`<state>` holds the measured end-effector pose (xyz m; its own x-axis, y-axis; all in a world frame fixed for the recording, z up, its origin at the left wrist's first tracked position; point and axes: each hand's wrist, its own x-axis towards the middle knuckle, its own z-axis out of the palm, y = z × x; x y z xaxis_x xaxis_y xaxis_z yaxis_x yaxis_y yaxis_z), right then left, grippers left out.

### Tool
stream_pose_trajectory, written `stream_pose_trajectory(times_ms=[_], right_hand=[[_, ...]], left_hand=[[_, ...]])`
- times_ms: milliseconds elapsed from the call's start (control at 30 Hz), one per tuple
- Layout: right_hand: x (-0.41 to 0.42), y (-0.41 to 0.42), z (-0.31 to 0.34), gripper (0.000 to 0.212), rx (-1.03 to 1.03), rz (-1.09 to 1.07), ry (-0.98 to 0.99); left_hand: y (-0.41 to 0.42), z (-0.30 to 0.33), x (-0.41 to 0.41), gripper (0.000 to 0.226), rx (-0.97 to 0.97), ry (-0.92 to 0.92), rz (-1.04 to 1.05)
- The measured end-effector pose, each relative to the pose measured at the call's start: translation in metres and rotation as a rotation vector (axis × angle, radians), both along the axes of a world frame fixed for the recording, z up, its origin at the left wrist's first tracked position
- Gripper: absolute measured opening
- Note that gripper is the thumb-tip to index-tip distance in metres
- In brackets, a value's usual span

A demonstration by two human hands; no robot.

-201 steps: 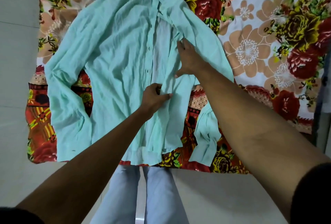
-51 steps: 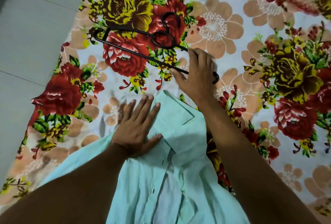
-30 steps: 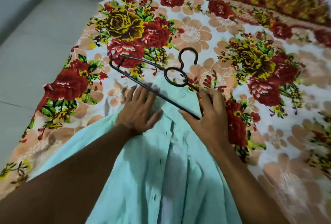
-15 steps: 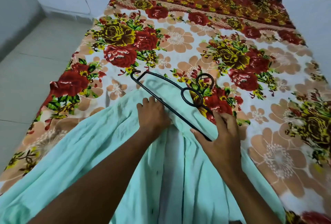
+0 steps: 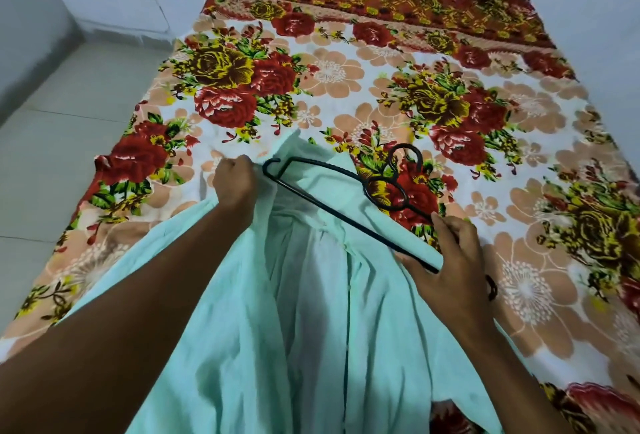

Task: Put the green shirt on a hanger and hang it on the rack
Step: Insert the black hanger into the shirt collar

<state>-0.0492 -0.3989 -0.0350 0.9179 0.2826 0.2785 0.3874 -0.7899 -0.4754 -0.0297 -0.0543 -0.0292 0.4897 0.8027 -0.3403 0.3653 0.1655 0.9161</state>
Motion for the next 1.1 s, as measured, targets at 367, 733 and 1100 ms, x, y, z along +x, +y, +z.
stream_pose_trajectory(times_ms=[367,733,1100], right_hand=[[0.008,0.001,-0.001,0.078,-0.122,0.010,-0.031],[0.037,0.072,0.004,0.077,-0.336,0.161,-0.102],[0.079,0.095,-0.012,0.075,-0.294,0.247,0.071]], left_hand=[[-0.002,0.013,0.003,0.022,0.516,0.048,-0.073],[-0.029,0.017,0.004,0.026,0.374,-0.214,-0.507],[-0.046,0.015,0.019,0.086,1.042,0.071,-1.225]])
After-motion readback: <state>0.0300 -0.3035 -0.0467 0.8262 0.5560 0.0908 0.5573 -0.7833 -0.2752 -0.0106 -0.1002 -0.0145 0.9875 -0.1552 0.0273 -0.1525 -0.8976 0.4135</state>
